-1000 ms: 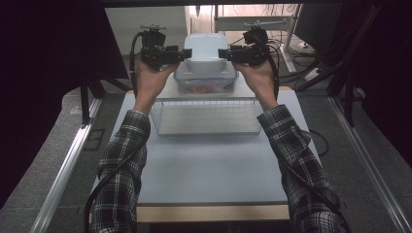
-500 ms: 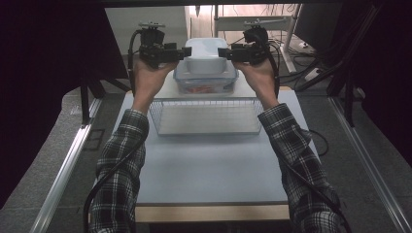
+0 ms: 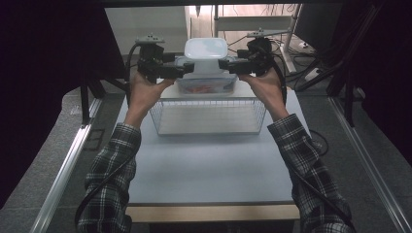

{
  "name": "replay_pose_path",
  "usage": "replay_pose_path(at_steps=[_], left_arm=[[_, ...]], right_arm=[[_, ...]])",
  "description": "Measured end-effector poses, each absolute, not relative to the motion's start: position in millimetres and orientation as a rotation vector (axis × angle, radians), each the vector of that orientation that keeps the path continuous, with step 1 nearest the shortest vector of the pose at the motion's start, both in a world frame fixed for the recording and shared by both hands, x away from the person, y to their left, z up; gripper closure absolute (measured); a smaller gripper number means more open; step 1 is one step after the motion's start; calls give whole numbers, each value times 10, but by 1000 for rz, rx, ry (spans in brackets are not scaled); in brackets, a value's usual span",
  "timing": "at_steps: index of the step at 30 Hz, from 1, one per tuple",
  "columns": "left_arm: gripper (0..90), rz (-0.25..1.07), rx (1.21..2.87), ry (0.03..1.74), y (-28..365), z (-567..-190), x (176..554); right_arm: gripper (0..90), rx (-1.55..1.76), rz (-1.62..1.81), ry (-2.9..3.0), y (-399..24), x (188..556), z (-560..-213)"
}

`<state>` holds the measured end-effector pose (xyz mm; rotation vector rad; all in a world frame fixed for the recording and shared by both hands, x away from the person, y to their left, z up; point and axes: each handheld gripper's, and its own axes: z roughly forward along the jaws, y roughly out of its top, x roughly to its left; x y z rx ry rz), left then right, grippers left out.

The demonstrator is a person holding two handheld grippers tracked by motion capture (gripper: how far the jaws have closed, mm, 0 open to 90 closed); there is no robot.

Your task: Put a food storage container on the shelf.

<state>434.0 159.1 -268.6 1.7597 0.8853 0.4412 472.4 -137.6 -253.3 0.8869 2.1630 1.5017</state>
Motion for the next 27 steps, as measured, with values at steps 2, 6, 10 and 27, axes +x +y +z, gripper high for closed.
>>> replay_pose_path(at_steps=[2, 6, 10, 27], left_arm=[[99, 426, 1771, 876, 1595, -2728, 4303], [78, 408, 1787, 858, 1601, -2818, 4236], [61, 415, 1793, 849, 1616, -2885, 4180], [36, 449, 1831, 796, 1574, -3128, 3894]], right_arm=[[123, 880, 1499, 2167, -1388, 4691, -2561], [98, 869, 1508, 2173, -1411, 4638, -2614], [85, 866, 1514, 2181, -1436, 4603, -2666], [68, 833, 1553, 2223, -1594, 4384, -2875]])
